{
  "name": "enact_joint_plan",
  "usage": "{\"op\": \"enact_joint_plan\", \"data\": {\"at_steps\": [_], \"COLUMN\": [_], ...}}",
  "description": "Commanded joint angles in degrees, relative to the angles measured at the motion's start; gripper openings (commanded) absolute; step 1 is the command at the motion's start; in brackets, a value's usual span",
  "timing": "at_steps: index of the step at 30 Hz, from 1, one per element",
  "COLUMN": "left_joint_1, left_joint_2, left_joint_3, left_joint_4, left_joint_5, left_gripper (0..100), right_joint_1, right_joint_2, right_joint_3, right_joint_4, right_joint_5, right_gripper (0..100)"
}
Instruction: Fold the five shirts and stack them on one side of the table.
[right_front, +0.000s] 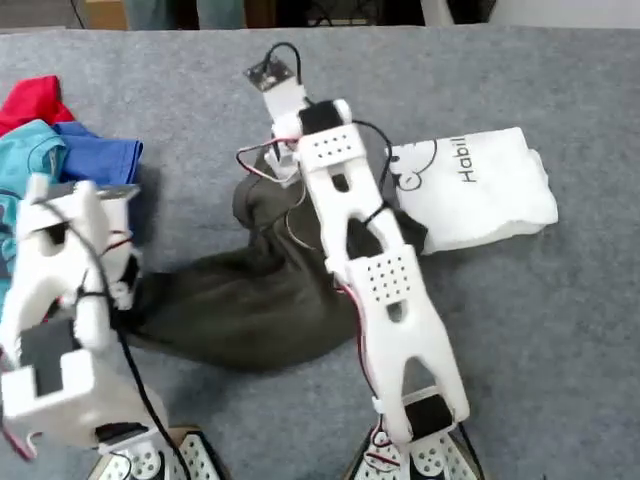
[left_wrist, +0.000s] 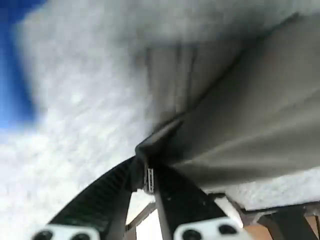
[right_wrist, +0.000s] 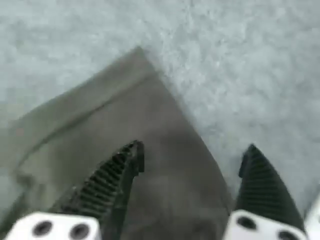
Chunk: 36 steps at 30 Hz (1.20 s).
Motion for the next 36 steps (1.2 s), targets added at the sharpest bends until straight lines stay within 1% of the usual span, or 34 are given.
{"op": "enact_joint_plan", "data": {"at_steps": [1, 5, 7, 10, 12, 15, 19, 21, 24, 26, 28, 30, 32, 34, 36], "left_joint_1": [-7.3, -14.6, -17.6, -22.5, -26.9, -34.2, -40.7, -42.1, -42.2, -41.8, -41.2, -41.1, -41.3, -41.1, -40.8], "left_joint_2": [-6.9, -11.2, -12.7, -14.4, -15.6, -16.6, -16.7, -16.7, -16.7, -16.7, -16.7, -17.1, -17.2, -17.2, -17.2], "left_joint_3": [0.6, -0.6, -2.0, -5.3, -7.3, -10.5, -12.8, -12.8, -12.7, -12.7, -12.8, -12.8, -13.3, -13.3, -13.3], "left_joint_4": [3.0, 5.4, 7.6, 11.0, 11.4, 11.4, 11.4, 11.4, 11.4, 11.4, 11.4, 11.4, 11.4, 11.4, 11.4], "left_joint_5": [-3.8, -7.5, -9.9, -14.4, -16.9, -20.9, -26.7, -28.3, -28.8, -29.0, -30.6, -33.1, -35.0, -35.6, -35.4], "left_gripper": [3, 3, 3, 3, 3, 3, 3, 3, 3, 3, 3, 3, 3, 3, 3], "right_joint_1": [-0.4, -0.3, -0.3, 0.1, 0.8, 3.8, 7.1, 7.4, 6.3, 5.1, 4.7, 5.0, 5.9, 7.1, 8.7], "right_joint_2": [6.3, 11.1, 11.8, 11.6, 10.7, 8.0, 0.7, -5.0, -14.9, -21.3, -26.4, -29.9, -31.9, -32.7, -32.7], "right_joint_3": [-11.8, -19.6, -22.0, -23.2, -22.8, -20.1, -9.2, -0.3, 14.7, 24.0, 30.9, 34.1, 34.1, 32.0, 28.4], "right_joint_4": [3.0, 7.4, 9.9, 13.8, 15.9, 15.8, 15.8, 15.8, 15.7, 15.6, 14.5, 13.0, 12.9, 12.7, 12.5], "right_joint_5": [-0.4, 0.1, 1.7, 2.7, 2.6, 2.4, 2.6, 2.7, 2.8, 2.8, 2.5, 2.8, 2.8, 2.6, 2.5], "right_gripper": [21.2, 6.4, 2.2, 1.6, 1.6, 1.6, 1.8, 1.8, 2.3, 6.9, 17.2, 28.7, 38.1, 43.0, 42.3]}}
